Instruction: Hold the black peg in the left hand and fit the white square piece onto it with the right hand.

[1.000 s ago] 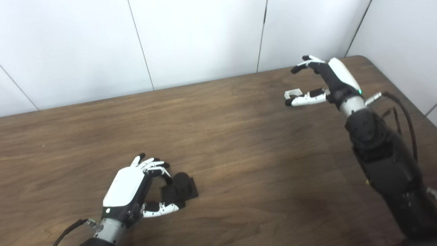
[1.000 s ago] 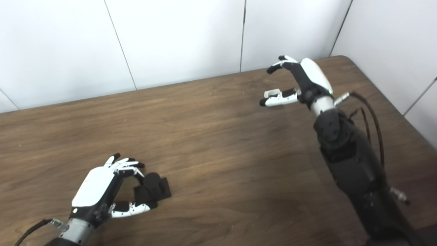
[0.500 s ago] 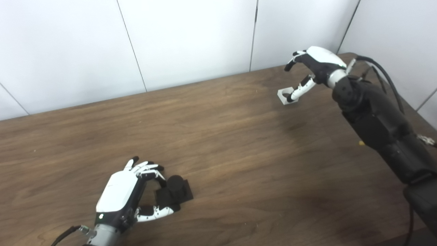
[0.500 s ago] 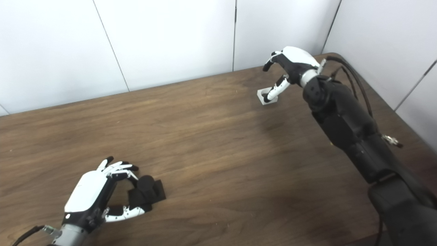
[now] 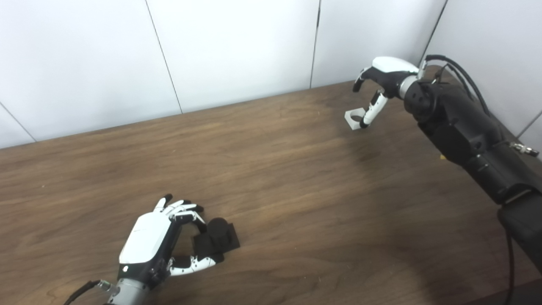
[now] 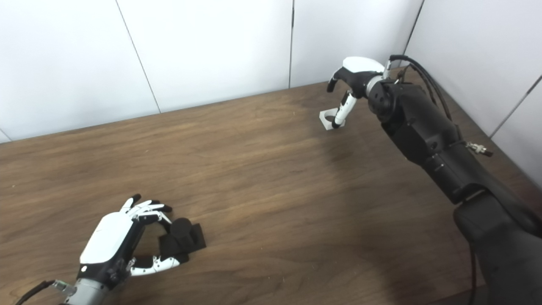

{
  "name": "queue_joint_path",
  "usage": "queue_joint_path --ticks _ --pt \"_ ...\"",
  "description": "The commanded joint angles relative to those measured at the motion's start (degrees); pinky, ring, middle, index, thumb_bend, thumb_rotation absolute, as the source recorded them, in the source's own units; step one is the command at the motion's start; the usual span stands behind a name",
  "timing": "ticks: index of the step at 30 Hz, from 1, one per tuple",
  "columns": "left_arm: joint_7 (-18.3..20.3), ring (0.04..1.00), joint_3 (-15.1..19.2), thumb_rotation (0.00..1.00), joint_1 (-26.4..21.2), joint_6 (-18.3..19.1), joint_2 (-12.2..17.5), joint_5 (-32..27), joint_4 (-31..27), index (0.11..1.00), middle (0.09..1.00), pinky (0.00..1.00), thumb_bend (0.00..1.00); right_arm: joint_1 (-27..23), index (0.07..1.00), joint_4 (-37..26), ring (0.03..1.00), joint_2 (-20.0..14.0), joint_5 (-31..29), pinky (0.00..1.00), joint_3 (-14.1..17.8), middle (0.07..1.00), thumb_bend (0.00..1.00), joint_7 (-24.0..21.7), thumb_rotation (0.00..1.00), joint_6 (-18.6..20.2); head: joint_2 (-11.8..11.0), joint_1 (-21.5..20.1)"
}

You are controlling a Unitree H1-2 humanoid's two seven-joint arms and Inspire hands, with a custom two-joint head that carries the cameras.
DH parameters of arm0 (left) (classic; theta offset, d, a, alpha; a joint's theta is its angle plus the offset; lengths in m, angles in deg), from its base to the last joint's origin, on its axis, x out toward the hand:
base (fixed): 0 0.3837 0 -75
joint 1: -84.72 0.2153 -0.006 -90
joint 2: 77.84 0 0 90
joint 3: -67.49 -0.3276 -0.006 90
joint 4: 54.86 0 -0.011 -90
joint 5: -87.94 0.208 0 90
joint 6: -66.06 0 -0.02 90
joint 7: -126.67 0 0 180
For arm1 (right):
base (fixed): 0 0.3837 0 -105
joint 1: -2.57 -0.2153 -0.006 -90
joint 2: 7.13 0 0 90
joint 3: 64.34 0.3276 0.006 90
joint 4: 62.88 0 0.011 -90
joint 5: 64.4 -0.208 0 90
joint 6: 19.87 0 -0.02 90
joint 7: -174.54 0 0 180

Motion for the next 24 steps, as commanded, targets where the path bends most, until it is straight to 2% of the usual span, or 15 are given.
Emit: queue_joint_path --ticks 1,13,24 --pt "1.73 0.868 -0.4 0.05 0.69 0.32 0.63 1.32 -0.08 0.486 0.768 1.0 0.52 -3.83 0.722 -0.11 1.0 -1.1 1.81 1.0 0.17 0.937 0.92 0.52 0.15 0.01 0.05 0.06" --pt "2.02 0.871 -0.4 0.05 0.96 0.81 0.76 1.72 -0.62 0.486 0.771 1.0 0.52 -5.0 0.716 2.5 0.998 0.4 5.3 1.0 -2.74 0.925 0.9 -0.87 0.17 1.06 0.16 0.58" --pt "2.61 0.866 -0.44 0.05 1.52 0.91 0.68 2.17 -1.28 0.486 0.768 1.0 0.52 -4.85 0.717 4.08 0.992 1.52 5.5 1.0 -2.43 0.919 0.89 0.07 0.17 0.2 0.35 1.01"
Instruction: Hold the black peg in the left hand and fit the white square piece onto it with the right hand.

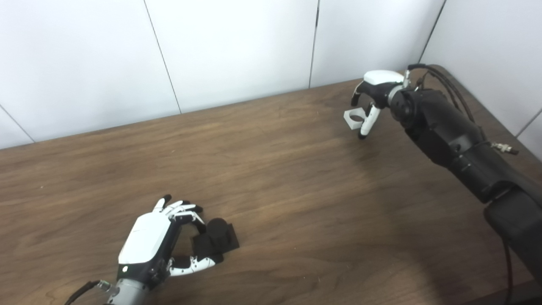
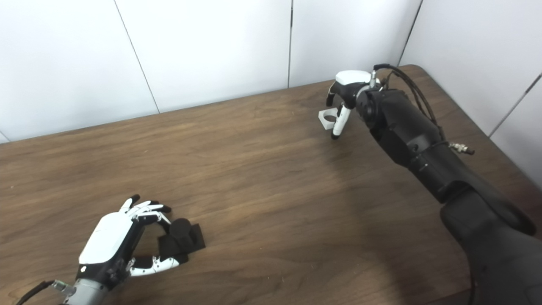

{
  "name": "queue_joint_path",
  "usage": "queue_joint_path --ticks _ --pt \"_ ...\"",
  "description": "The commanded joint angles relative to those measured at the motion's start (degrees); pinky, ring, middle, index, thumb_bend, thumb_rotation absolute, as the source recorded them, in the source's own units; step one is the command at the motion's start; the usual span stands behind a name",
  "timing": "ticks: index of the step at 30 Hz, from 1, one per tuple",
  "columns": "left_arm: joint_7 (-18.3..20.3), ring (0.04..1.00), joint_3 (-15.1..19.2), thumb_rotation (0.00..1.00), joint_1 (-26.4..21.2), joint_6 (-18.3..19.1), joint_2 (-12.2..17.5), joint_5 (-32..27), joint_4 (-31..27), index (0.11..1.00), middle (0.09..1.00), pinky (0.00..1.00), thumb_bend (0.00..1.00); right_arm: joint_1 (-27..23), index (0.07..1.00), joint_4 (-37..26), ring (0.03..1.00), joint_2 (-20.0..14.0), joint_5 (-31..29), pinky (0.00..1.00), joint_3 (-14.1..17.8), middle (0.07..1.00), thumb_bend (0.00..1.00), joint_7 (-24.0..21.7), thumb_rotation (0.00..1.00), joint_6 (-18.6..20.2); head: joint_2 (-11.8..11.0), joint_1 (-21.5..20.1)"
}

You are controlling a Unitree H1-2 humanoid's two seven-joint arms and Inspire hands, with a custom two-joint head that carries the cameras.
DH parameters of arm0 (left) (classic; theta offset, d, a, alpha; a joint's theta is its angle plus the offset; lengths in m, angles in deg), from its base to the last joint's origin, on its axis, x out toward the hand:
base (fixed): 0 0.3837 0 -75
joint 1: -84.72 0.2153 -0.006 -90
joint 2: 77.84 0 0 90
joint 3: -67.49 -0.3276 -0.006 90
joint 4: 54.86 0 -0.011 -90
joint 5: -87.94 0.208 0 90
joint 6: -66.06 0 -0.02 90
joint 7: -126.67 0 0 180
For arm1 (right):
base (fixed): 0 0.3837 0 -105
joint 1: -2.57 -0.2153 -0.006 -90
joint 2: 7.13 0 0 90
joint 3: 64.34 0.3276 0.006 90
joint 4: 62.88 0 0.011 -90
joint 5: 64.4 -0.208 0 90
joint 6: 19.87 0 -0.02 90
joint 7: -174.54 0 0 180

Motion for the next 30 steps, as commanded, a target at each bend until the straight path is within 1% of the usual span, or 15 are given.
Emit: queue_joint_path --ticks 1,6,9,17,20,27,30 --pt "1.49 0.865 -0.4 0.05 1.34 0.18 0.71 1.19 -0.19 0.486 0.768 1.0 0.52 -3.22 0.717 -0.38 0.991 -1.26 1.31 1.0 0.74 0.919 0.89 1.49 0.17 -0.19 0.13 0.01" --pt "0.96 0.862 -0.4 0.05 1.45 -0.36 0.68 1.47 0.12 0.486 0.767 1.0 0.52 -3.01 0.712 0.43 0.99 -1.13 1.2 1.0 1.05 0.913 0.89 1.99 0.16 -0.68 0.13 -0.08" --pt "1.68 0.867 -0.4 0.05 1.53 0.37 0.5 1.59 -0.3 0.486 0.77 1.0 0.52 -2.66 0.7 0.15 0.988 -1.21 1.07 1.0 1.25 0.905 0.89 2.09 0.16 -0.86 0.19 -0.1" --pt "1.35 0.862 -0.41 0.05 1.57 0.33 0.36 1.84 -0.06 0.486 0.768 1.0 0.52 -2.57 0.668 0.61 0.982 -1.7 1.81 1.0 0.61 0.9 0.87 1.64 0.18 -1.22 0.27 0.11" --pt "1.02 0.863 -0.31 0.05 1.58 0.05 0.41 1.77 0.07 0.486 0.768 1.0 0.52 -2.23 0.657 -0.02 0.982 -1.92 1.51 1.0 1.06 0.901 0.87 1.59 0.16 -1.14 0.24 0.11" --pt "1.65 0.866 -0.27 0.05 1.6 0.43 0.35 1.64 -0.25 0.486 0.771 1.0 0.52 -1.77 0.639 -0.09 0.984 -1.99 1.17 1.0 1.75 0.894 0.87 1.98 0.16 -1.46 0.19 -0.16" --pt "1.34 0.861 -0.25 0.05 1.6 0.09 0.32 1.51 -0.19 0.486 0.768 1.0 0.52 -1.36 0.61 0.16 0.971 -1.68 0.57 1.0 2.38 0.879 0.87 3.12 0.13 -2.26 0.18 -0.1"
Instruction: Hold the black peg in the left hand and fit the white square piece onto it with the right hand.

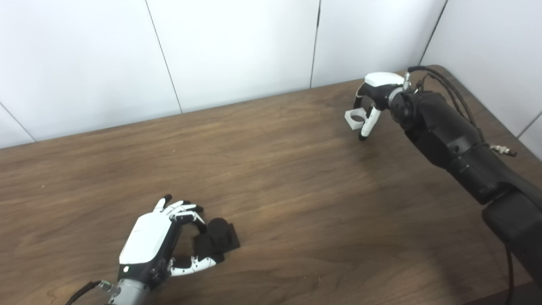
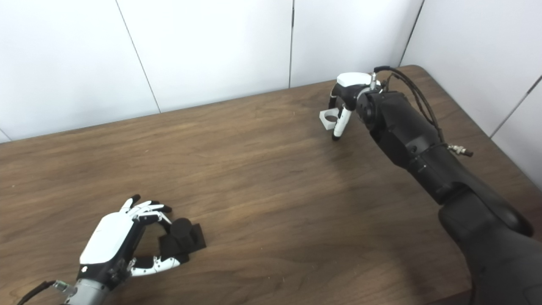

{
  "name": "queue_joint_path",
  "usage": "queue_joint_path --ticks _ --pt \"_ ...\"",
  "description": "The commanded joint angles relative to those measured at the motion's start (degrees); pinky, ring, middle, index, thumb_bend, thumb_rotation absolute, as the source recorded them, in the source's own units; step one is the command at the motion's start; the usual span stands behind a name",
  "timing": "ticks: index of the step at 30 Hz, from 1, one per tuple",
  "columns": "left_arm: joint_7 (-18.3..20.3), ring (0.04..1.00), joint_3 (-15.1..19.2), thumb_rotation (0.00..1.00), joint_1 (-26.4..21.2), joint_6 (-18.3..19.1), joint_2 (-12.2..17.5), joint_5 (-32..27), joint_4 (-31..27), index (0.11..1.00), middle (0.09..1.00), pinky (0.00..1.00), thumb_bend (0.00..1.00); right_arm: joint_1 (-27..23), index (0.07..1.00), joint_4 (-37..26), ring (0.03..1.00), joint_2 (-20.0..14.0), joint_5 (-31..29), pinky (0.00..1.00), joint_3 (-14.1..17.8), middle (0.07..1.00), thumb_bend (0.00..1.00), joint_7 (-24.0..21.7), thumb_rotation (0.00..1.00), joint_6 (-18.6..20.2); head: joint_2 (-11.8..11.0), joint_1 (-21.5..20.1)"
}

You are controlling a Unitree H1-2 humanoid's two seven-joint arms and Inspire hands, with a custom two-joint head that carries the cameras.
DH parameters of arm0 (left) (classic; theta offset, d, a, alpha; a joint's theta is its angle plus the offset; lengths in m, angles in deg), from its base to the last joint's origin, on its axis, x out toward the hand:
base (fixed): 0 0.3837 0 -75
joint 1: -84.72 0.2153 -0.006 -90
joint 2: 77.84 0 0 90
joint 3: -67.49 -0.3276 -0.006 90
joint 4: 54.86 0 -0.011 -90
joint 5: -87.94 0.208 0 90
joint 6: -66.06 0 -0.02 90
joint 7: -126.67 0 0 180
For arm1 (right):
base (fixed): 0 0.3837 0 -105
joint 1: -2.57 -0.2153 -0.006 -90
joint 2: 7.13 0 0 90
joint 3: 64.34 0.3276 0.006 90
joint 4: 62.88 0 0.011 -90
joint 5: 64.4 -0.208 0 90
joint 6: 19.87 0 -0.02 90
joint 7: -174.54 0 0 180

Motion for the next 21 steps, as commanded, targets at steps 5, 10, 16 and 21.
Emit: queue_joint_path --ticks 5,10,16,21 --pt "1.43 0.865 -0.26 0.05 1.54 0.41 0.58 1.16 -0.43 0.486 0.768 1.0 0.52 -0.52 0.493 0.52 0.961 -1.07 -2.21 1.0 3.01 0.83 0.54 5.72 0.14 -4.63 0.1 0.18" --pt "1.31 0.864 -0.16 0.05 1.65 0.28 0.63 1.29 -0.32 0.486 0.767 1.0 0.52 0.06 0.485 0.13 0.935 -1.03 -1.32 0.95 2.17 0.849 0.53 5.41 0.13 -3.94 0.11 0.09" --pt "1.63 0.865 -0.04 0.05 1.62 0.52 0.44 1.13 -0.34 0.486 0.769 1.0 0.52 1.09 0.484 -0.71 0.923 -1.3 -1.19 0.92 1.87 0.842 0.52 4.17 0.13 -2.92 0.03 0.12" --pt "1.38 0.862 -0.01 0.05 1.48 0.32 0.44 1.43 -0.03 0.486 0.768 1.0 0.52 1.66 0.486 -0.99 0.948 -1.33 -1.02 0.94 1.81 0.865 0.52 3.51 0.13 -1.72 0.08 0.02"
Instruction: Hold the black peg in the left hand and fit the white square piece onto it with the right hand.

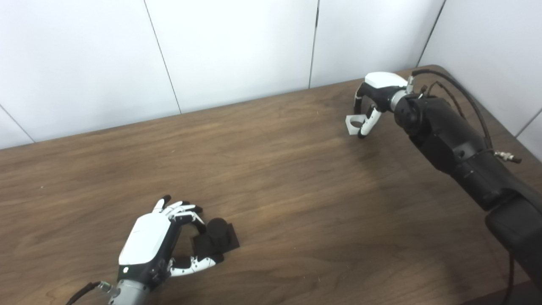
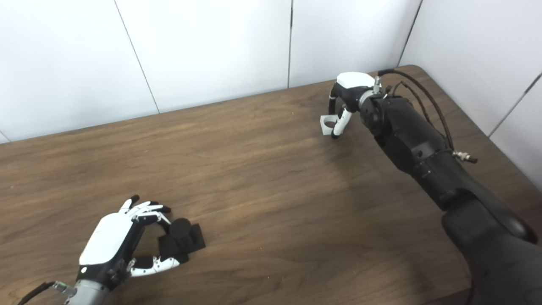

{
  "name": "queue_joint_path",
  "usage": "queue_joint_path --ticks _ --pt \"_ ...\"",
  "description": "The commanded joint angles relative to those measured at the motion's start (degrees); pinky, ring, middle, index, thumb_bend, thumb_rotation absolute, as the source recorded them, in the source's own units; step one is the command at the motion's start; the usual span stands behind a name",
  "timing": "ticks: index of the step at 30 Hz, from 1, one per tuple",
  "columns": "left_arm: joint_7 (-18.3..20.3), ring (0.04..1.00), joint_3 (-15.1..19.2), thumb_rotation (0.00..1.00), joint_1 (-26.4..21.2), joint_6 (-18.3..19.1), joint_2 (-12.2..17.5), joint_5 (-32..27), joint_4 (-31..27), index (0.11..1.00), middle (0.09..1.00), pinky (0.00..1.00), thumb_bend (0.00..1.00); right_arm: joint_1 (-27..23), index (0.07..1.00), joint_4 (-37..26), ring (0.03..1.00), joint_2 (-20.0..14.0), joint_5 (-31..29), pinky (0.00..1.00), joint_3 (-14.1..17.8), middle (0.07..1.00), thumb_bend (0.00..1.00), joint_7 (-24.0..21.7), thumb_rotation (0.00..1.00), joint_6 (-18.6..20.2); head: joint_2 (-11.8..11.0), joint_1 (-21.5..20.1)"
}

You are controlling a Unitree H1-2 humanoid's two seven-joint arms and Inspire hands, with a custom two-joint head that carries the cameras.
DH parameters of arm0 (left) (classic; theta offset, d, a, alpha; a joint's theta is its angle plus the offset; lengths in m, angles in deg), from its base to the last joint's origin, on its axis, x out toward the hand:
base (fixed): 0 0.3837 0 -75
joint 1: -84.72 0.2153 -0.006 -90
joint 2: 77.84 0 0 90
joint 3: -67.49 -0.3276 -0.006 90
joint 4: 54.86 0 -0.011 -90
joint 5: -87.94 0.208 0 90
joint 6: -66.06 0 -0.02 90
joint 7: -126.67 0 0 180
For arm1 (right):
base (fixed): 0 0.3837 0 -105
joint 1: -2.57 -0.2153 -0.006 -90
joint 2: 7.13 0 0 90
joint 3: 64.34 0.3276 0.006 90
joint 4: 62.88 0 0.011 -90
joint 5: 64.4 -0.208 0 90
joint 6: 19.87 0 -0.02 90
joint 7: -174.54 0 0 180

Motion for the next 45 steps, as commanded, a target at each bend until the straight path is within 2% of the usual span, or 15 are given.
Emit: queue_joint_path --ticks 1,6,11,20,27,30,34,39,45 --pt "1.37 0.862 -0.31 0.05 1.09 0.28 0.79 1.15 0.16 0.486 0.769 1.0 0.52 -0.15 0.485 -0.78 0.948 -1.25 0.7 0.95 0.2 0.862 0.52 -0.34 0.13 0.85 -0.03 0.06" --pt "1.27 0.864 -0.23 0.05 0.92 0.09 0.66 0.73 0.39 0.486 0.769 1.0 0.52 0.24 0.485 -1.06 0.958 -1.26 0.49 0.97 -0.01 0.86 0.52 -0.91 0.13 1.4 -0.05 0.56" --pt "1.33 0.866 -0.56 0.05 0.85 0.11 0.6 1.36 0.5 0.486 0.768 1.0 0.52 1.03 0.485 -4.89 0.925 -2.1 -0.8 0.97 0.19 0.814 0.52 -2.03 0.13 -0.92 -0.04 1.56" --pt "1.6 0.879 -0.88 0.05 0.52 0.17 0.28 1.14 1.06 0.486 0.774 1.0 0.52 2.23 0.483 -19.39 0.927 -3.74 -2.94 0.94 2.2 0.779 0.52 -4.21 0.13 -6.85 0.38 5.23" --pt "2.31 0.892 -1.65 0.05 0.09 1.16 -0.51 2.1 1.31 0.487 0.783 1.0 0.52 3.56 0.484 -31.78 0.926 -3.66 -2.89 0.92 3.25 0.781 0.52 -10.04 0.13 -5.75 1.01 9.91" --pt "2.89 0.897 -2.14 0.05 -0.11 2.08 -1.0 2.89 1.31 0.487 0.787 1.0 0.52 3.81 0.484 -35.86 0.929 -3.64 -3.57 0.9 3.37 0.785 0.52 -12.52 0.13 -6.72 1.31 12.32" --pt "3.29 0.903 -2.88 0.05 -0.37 3.16 -1.77 3.56 1.35 0.487 0.791 1.0 0.52 3.65 0.484 -41.49 0.915 -2.72 -3.93 0.9 2.78 0.772 0.52 -15.65 0.13 -7.9 1.64 15.21" --pt "2.6 0.902 -3.56 0.05 -0.35 3.18 -2.48 4.33 1.88 0.487 0.792 1.0 0.52 2.8 0.483 -45.54 0.913 -0.41 -5.99 0.89 2.31 0.764 0.52 -18.06 0.13 -9.77 2.08 17.7" --pt "1.96 0.904 -4.1 0.06 -0.5 3.29 -3.47 5.03 2.72 0.486 0.793 1.0 0.52 1.92 0.483 -50.51 0.929 3.25 -7.26 0.87 2.23 0.77 0.52 -22.42 0.13 -7.53 2.61 20.01"
